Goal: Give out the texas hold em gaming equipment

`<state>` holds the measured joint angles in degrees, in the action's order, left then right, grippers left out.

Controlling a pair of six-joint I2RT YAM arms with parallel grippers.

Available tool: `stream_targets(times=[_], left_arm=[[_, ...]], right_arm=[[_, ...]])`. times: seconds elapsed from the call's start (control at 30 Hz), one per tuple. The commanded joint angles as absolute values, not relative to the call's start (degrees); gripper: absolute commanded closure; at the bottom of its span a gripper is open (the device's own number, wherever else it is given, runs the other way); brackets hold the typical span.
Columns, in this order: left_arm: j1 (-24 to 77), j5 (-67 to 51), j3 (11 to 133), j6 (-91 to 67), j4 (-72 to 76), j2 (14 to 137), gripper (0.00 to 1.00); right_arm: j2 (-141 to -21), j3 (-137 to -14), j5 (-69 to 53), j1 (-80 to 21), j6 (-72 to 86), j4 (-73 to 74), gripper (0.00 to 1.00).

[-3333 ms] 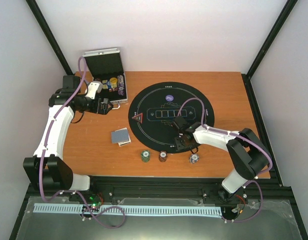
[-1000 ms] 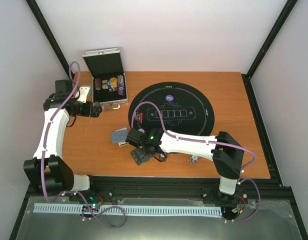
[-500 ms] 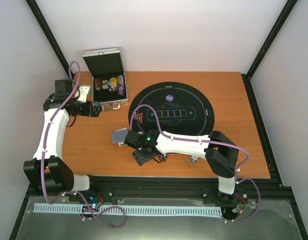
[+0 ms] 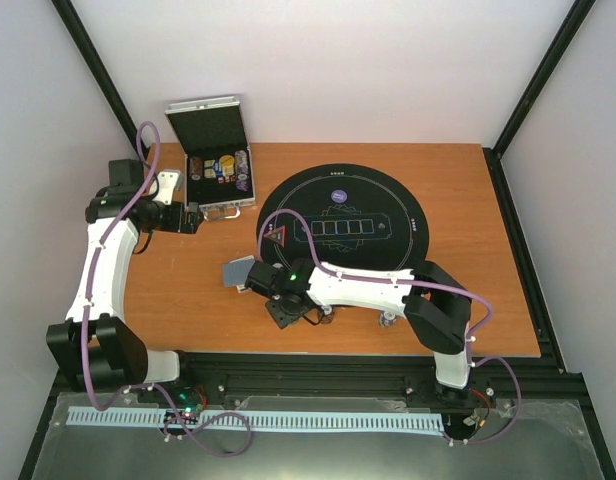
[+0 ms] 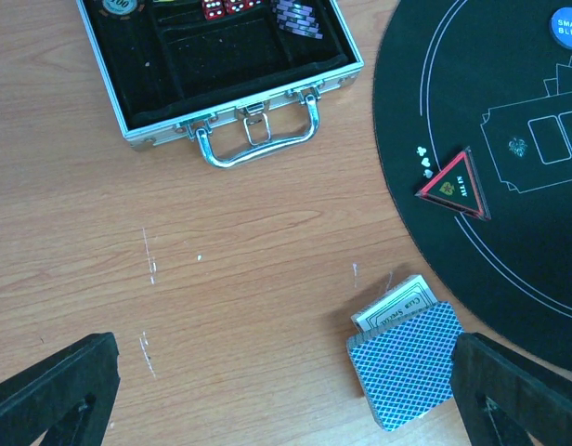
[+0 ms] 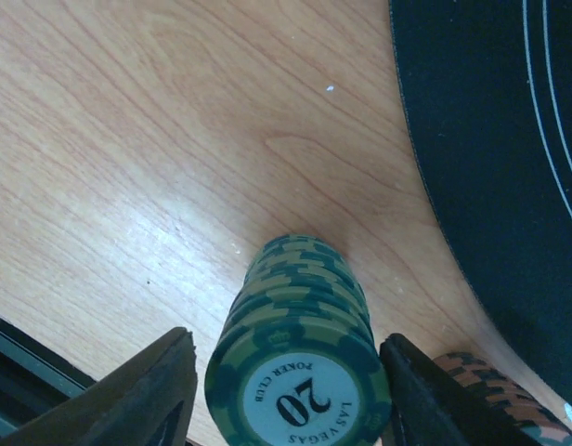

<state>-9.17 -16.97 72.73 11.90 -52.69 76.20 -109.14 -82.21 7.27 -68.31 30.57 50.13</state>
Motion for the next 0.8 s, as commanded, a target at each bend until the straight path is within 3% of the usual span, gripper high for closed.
stream_targets(times=[0.0,0.2,0.33,0.47,0.67,0.77], left_arm=[[-9.4,-17.7,73.7,12.4,-52.1,74.8,0.0],[-9.3,-18.3,73.6,12.5,-52.0,74.9,0.0],[-9.3,-18.8,73.7,12.6,-52.1,74.9,0.0],[-9.4,-19.2,73.5,12.6,-52.0,74.8,0.0],[-9.4,-19.1,73.0,12.9,-51.9,74.5,0.0],[-9.3,-19.4,72.9,13.1,-52.0,74.5,0.0]], right_arm=[[-110.4,-84.4,8.0,-68.7,30.1,50.2,0.49],[-111.0,-85.0,8.2,-68.7,29.6,50.6,0.52],[-112.0,-85.6,9.3,-68.7,29.3,51.7,0.43],[-112.2,-85.8,10.3,-68.7,29.3,51.9,0.42],[-111.9,-86.0,10.5,-68.6,29.3,51.6,0.57],[-111.7,-86.3,10.4,-68.7,29.3,51.6,0.59]])
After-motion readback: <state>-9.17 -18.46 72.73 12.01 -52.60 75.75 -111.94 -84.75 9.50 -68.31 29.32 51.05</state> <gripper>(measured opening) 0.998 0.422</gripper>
